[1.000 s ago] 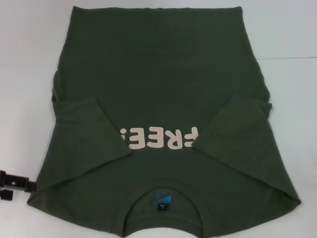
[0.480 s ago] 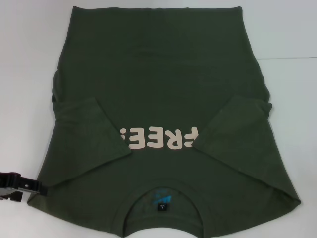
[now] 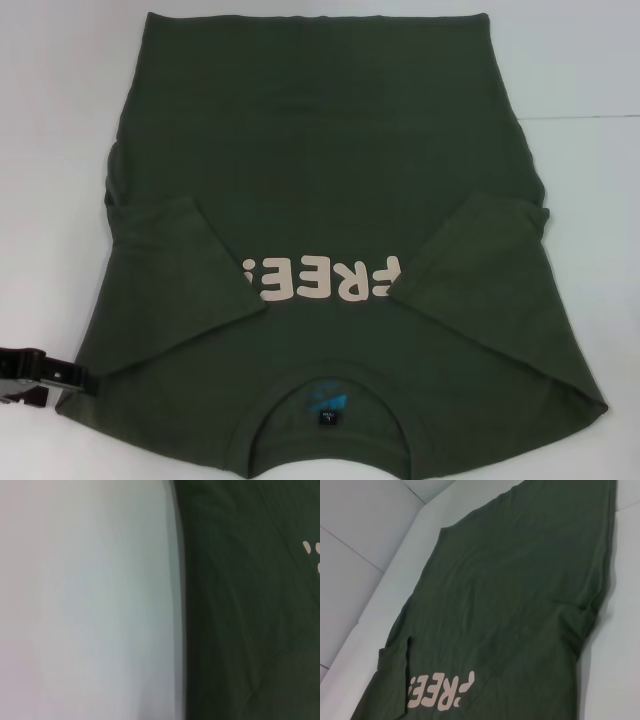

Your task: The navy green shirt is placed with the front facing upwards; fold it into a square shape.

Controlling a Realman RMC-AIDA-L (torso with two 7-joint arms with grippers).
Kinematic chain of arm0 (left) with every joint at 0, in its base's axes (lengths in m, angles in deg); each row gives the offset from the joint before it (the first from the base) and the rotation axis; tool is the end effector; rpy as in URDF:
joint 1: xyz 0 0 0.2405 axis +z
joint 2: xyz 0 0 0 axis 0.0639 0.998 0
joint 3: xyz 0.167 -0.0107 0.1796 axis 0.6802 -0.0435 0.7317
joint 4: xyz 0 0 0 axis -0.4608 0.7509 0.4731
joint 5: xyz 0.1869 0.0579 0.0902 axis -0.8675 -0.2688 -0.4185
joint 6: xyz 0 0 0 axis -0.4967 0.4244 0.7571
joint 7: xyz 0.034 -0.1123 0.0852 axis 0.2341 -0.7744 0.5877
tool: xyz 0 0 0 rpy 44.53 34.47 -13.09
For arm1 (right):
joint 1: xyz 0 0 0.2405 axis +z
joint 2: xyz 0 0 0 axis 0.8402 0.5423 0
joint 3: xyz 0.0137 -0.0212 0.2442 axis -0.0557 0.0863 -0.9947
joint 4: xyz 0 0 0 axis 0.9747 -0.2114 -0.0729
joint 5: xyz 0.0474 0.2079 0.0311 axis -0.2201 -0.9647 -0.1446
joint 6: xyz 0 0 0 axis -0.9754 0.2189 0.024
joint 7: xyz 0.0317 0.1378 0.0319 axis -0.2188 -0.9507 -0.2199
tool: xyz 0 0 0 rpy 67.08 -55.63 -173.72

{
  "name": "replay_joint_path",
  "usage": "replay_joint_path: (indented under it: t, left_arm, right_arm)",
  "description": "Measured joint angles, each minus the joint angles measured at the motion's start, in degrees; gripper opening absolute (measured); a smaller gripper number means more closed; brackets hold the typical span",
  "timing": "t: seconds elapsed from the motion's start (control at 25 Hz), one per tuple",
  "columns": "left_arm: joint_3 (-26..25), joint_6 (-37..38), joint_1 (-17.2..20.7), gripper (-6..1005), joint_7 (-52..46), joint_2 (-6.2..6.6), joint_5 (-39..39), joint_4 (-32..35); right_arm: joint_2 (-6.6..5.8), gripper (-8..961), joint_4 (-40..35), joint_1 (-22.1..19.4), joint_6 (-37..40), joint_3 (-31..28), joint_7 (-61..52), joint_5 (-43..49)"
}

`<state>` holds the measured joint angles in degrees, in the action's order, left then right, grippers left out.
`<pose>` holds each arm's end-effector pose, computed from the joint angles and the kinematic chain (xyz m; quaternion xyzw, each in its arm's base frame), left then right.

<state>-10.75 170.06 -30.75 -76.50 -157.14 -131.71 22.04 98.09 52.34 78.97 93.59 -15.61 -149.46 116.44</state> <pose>-0.3215 0.3253 0.0700 -0.7430 -0.6530 0.0478 0.1386 0.3657 0.2972 0.1187 -0.7648 0.5719 0.2273 0.1908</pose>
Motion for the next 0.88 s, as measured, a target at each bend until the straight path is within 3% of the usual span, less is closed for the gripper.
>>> replay_joint_path:
  t: [0.88]
  left_arm:
    - [1.4, -1.4, -0.4, 844, 0.1, -0.47, 0.0, -1.1]
  right_arm:
    - [0.3, 940, 0.0, 0.2, 0.0, 0.3, 0.0, 0.0]
